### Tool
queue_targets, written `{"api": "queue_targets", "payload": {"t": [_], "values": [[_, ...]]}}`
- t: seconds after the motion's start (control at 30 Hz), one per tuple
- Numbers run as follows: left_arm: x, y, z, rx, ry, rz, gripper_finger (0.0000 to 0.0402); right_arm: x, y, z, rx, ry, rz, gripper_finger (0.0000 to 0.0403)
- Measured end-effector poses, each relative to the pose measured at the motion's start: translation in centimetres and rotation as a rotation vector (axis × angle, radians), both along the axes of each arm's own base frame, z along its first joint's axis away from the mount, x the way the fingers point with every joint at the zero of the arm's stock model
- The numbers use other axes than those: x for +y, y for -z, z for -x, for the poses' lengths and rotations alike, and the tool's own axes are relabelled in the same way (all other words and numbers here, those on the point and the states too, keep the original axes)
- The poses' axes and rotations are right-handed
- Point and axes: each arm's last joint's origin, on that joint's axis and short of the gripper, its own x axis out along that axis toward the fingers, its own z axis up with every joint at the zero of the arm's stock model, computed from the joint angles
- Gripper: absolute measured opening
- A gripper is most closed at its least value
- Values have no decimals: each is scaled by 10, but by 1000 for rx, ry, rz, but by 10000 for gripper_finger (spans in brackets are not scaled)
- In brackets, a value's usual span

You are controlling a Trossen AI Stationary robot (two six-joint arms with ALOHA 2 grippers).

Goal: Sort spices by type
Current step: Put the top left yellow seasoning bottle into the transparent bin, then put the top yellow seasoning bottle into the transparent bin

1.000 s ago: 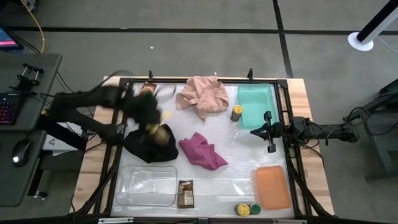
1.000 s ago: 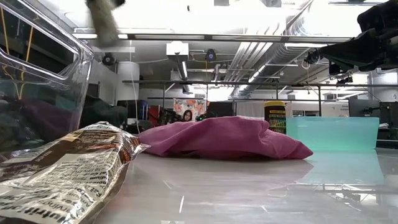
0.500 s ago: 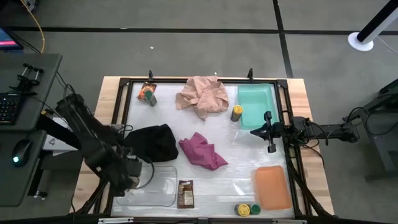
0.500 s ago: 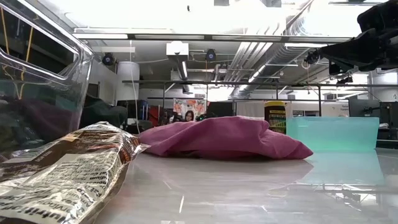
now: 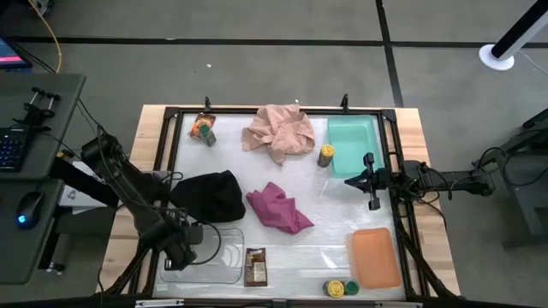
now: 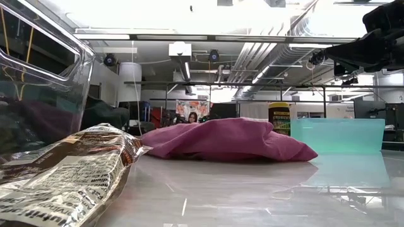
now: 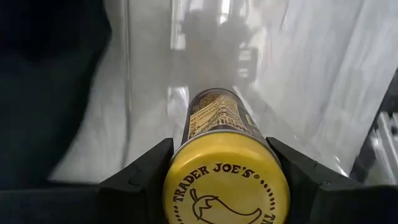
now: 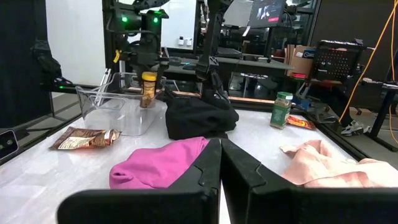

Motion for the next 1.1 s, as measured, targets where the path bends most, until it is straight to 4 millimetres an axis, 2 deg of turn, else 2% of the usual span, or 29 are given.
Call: {"api": "queue_targets", "payload": {"t": [0.23,0.4,0.5,0.6,0.77,0.83,0.9,1.1], "values": [[1,5,1,35,-42,23,292,0,0,0,0,0,0,1],[5,-2,-3,30,-58,65,319,0,0,0,0,0,0,1],[10,-20,-6,-21,-49,120,321,0,0,0,0,0,0,1],[18,-46,-8,-96,-24,181,322,0,0,0,0,0,0,1],[54,-97,-11,-329,8,85,322,0,0,0,0,0,0,1],[74,-112,-24,-471,0,-6,323,0,0,0,0,0,0,1],[97,-121,-48,-588,-4,-74,323,0,0,0,0,0,0,1],[183,-113,-153,-795,31,-211,314,0,0,0,0,0,0,1]]}}
